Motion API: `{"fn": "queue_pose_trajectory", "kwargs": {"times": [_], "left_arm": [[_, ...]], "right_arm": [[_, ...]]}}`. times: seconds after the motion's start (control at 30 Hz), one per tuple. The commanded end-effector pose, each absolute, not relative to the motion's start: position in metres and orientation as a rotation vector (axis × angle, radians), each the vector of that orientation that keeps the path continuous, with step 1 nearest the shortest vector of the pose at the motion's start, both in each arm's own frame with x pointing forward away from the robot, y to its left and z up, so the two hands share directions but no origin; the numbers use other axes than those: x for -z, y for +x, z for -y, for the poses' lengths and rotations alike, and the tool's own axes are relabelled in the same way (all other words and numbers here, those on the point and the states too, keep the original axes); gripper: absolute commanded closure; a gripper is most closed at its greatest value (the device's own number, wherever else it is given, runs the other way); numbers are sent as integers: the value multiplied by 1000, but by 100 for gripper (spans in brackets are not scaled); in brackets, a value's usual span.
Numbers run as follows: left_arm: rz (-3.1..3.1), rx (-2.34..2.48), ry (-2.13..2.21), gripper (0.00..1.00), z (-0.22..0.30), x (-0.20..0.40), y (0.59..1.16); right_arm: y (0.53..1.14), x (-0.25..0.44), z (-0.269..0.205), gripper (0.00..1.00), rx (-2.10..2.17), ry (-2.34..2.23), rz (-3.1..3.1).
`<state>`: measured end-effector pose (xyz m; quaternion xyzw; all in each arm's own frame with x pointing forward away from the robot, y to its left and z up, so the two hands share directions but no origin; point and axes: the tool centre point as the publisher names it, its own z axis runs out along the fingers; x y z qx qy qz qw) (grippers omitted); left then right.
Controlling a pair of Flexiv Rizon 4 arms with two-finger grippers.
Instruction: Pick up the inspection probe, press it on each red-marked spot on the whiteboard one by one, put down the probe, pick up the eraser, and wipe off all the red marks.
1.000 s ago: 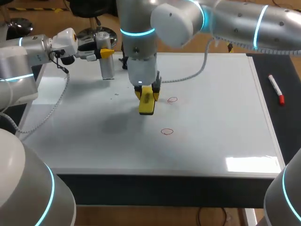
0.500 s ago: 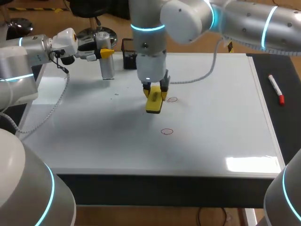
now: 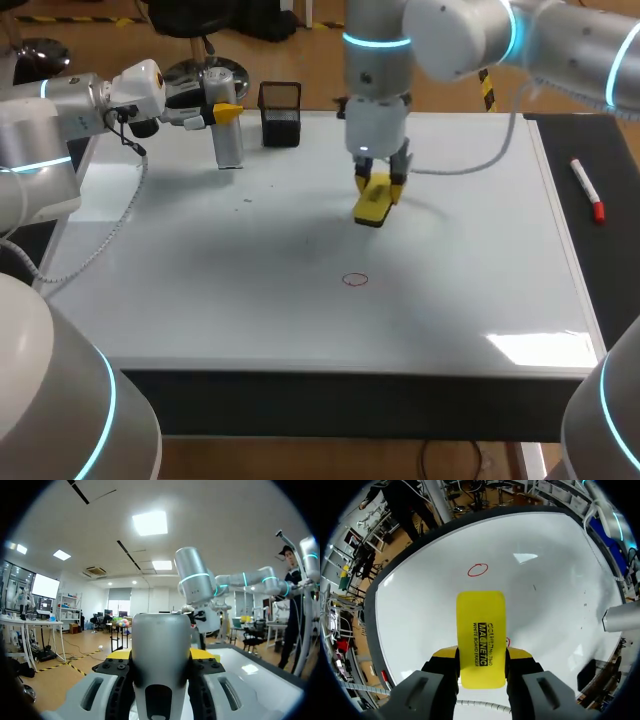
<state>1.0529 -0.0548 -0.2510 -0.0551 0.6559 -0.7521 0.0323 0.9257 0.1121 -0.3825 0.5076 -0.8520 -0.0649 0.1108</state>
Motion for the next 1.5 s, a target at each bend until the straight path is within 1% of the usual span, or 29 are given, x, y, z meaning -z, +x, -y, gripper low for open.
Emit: {"fn": "queue_pose_trajectory", "kwargs": {"times": [0.03, 0.2, 0.6, 0.77, 1.4, 1.5], "left_arm": [[-2017, 2313, -172, 100, 55, 250, 1052], [-2017, 2313, -172, 100, 55, 250, 1052], [-2017, 2313, -172, 100, 55, 250, 1052], [-2017, 2313, -172, 100, 55, 250, 1052], [-2017, 2313, -172, 100, 55, 250, 1052], [-2017, 2313, -172, 100, 55, 250, 1052]], "right_arm": [[930, 373, -83, 100, 214, 1471, 2529], [937, 366, -57, 100, 204, 1429, 2578], [945, 355, -24, 100, 215, 1361, 2645], [940, 342, -30, 100, 178, 1422, 2674], [940, 342, -30, 100, 178, 1422, 2674], [950, 350, -29, 100, 158, 1403, 2680]]}}
